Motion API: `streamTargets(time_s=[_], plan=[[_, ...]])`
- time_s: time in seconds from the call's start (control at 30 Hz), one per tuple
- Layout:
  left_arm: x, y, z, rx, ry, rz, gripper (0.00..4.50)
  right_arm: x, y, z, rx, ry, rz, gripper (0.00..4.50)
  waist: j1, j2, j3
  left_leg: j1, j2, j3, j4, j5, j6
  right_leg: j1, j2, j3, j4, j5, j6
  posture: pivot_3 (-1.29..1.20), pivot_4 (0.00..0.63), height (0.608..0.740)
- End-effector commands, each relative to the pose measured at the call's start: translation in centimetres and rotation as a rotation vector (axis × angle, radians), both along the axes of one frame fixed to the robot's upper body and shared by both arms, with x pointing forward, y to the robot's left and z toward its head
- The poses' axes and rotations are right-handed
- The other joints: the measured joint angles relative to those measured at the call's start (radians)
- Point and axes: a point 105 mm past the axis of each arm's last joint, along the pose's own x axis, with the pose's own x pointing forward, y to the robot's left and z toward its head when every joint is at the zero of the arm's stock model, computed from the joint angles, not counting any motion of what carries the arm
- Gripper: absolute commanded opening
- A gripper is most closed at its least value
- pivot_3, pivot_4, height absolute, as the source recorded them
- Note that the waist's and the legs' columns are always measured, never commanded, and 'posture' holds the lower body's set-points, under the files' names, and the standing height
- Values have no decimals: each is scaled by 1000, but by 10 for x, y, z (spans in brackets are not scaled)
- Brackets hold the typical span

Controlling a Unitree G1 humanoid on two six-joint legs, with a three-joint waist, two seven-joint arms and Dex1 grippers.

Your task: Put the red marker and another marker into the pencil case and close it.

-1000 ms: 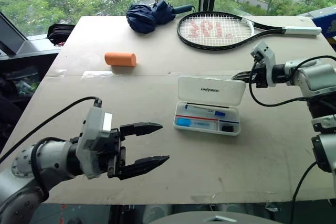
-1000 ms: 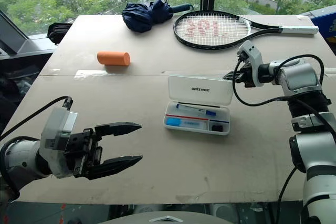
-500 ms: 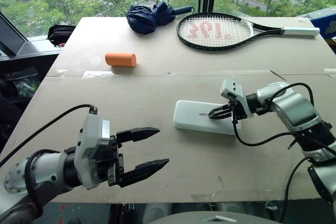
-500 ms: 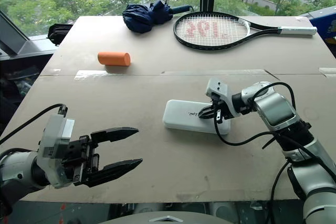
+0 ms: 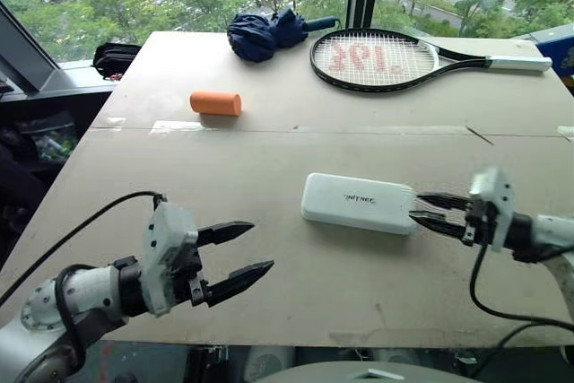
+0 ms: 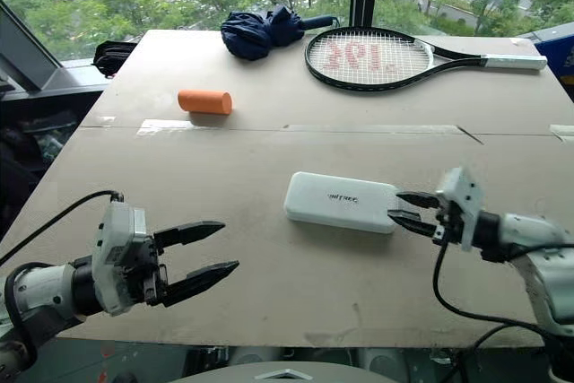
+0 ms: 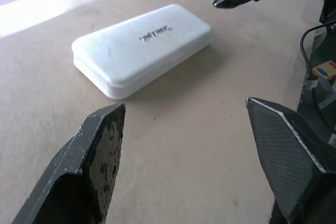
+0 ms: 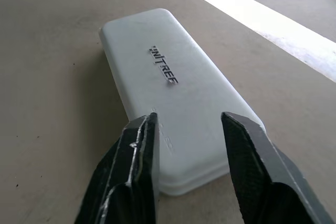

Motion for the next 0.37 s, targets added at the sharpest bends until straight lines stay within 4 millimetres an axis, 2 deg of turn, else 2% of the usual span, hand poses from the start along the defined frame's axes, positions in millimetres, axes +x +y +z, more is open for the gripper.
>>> streamTargets(time_s=[0.03, 0.07, 0.1, 0.23, 0.37], plan=[[-7, 19, -2, 42, -16, 7, 3706, -30, -25, 13, -105, -81, -26, 3656, -1, 1, 0, 0, 0, 0, 0, 0, 0, 0, 0, -1, 0, 0, 0, 0, 150, 730], [-9, 24, -5, 54, -4, 8, 3706, -37, -32, 13, -116, -84, -55, 4170, -1, 1, 1, 0, 0, 1, 0, 0, 0, 0, 0, -1, 0, -1, -2, 0, 150, 730], [-11, 30, -8, 67, 4, 11, 3706, -45, -40, 14, -132, -85, -85, 4437, -1, 1, 0, 0, 0, 2, 0, 0, 0, 0, 0, 0, 0, -2, -2, 0, 150, 730], [-15, 39, -16, 81, 23, 10, 3706, -72, -63, 13, -182, -61, -166, 4437, -3, 0, 0, 1, 2, 7, 2, 0, 0, 0, 1, 2, 0, -3, -2, 0, 150, 730], [-16, 36, -26, 90, 41, -23, 3706, -83, -69, 6, -192, -24, -171, 4437, -3, -2, -1, 2, 3, 6, 2, 0, 0, 0, 0, 5, -1, -4, 0, 0, 150, 730]])
